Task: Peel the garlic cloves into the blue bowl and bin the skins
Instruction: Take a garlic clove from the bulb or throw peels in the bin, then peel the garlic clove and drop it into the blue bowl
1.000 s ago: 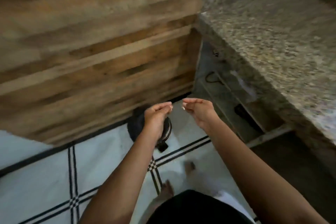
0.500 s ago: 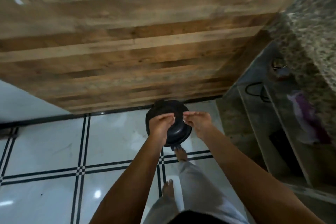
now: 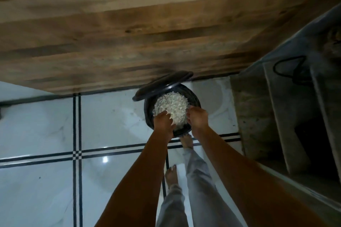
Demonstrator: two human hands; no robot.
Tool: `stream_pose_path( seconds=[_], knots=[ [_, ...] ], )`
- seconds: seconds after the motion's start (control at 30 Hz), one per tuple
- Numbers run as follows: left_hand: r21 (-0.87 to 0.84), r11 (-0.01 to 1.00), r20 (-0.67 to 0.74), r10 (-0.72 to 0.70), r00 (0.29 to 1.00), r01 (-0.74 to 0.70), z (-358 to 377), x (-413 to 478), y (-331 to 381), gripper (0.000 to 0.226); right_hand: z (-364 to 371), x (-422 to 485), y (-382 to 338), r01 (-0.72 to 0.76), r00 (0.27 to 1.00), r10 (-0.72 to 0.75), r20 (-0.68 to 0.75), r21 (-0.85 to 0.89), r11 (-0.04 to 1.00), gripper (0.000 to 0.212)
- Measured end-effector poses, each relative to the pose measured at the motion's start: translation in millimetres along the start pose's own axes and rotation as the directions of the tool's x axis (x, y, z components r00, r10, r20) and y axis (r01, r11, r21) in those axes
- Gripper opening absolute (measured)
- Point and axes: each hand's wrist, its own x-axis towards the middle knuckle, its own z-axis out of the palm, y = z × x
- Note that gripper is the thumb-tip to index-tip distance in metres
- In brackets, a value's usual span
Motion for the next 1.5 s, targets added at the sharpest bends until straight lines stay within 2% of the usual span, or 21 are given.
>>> stream_pose_path(
  seconds=[0.1, 0.17, 0.23, 0.3, 0.4, 0.5, 0.6, 0.67, 0.77, 0.87, 1.03, 1.13, 1.23, 1.37, 1.5],
  knots=[
    [-0.013, 0.998, 0.02, -0.054, 0.998, 0.054, 0, -2, 0, 0.044, 17, -12, 8, -0.043, 0.997, 0.039, 0.071, 0.046, 0.998, 0.018],
    [0.008, 0.996, 0.07, -0.086, 0.994, 0.086, 7, -21, 5, 0.05, 30, -30, 7, -0.05, 0.983, 0.058, 0.173, -0.048, 0.998, 0.02],
    [0.078, 0.996, 0.109, -0.056, 0.992, 0.047, 15, -43, 13, 0.053, 34, -42, 1, 0.031, 0.967, 0.009, 0.255, -0.154, 0.988, 0.035],
    [0.012, 0.998, 0.182, -0.059, 0.982, 0.058, 19, -61, 20, 0.055, 25, -49, -12, 0.156, 0.952, -0.09, 0.292, -0.21, 0.965, 0.038],
    [0.005, 1.0, 0.273, 0.021, 0.962, -0.023, 17, -86, 24, 0.05, -3, -65, -35, 0.187, 0.971, -0.164, 0.173, -0.126, 0.974, 0.031],
    [0.116, 0.979, 0.331, 0.12, 0.936, -0.166, 23, -125, 20, 0.042, -42, -97, -50, 0.171, 0.977, -0.192, 0.093, 0.195, 0.966, 0.024],
    [0.238, 0.927, 0.432, 0.167, 0.886, -0.291, 41, -165, -2, 0.037, -101, -151, -53, 0.225, 0.967, -0.255, 0.015, 0.417, 0.88, 0.033],
    [0.306, 0.876, 0.499, 0.186, 0.846, -0.373, 61, -189, -27, 0.033, -142, -181, -50, 0.303, 0.949, -0.303, -0.088, 0.518, 0.8, 0.028],
    [0.407, 0.795, 0.633, 0.109, 0.767, -0.449, 96, -237, -85, 0.025, -215, -226, -36, 0.424, 0.906, -0.31, -0.289, 0.616, 0.664, 0.021],
    [0.479, 0.706, 0.744, -0.012, 0.668, -0.521, 125, -291, -153, 0.016, -292, -272, -9, 0.55, 0.832, -0.295, -0.47, 0.626, 0.553, 0.017],
    [0.517, 0.574, 0.844, -0.22, 0.489, -0.635, 153, -372, -275, 0.018, -406, -335, 60, 0.678, 0.722, -0.187, -0.666, 0.625, 0.387, 0.01],
    [0.537, 0.514, 0.844, -0.333, 0.421, -0.669, 161, -410, -349, 0.016, -465, -366, 103, 0.734, 0.657, -0.101, -0.747, 0.605, 0.309, 0.009],
    [0.565, 0.453, 0.815, -0.433, 0.384, -0.69, 167, -438, -421, 0.015, -519, -391, 145, 0.772, 0.607, -0.039, -0.793, 0.578, 0.266, 0.009],
    [0.554, 0.386, 0.809, -0.461, 0.366, -0.737, 178, -462, -506, 0.013, -592, -403, 196, 0.778, 0.574, 0.003, -0.819, 0.546, 0.311, 0.011],
    [0.52, 0.337, 0.828, -0.425, 0.366, -0.785, 192, -472, -572, 0.013, -659, -394, 234, 0.742, 0.495, 0.077, -0.865, 0.467, 0.481, 0.015]
  ],
)
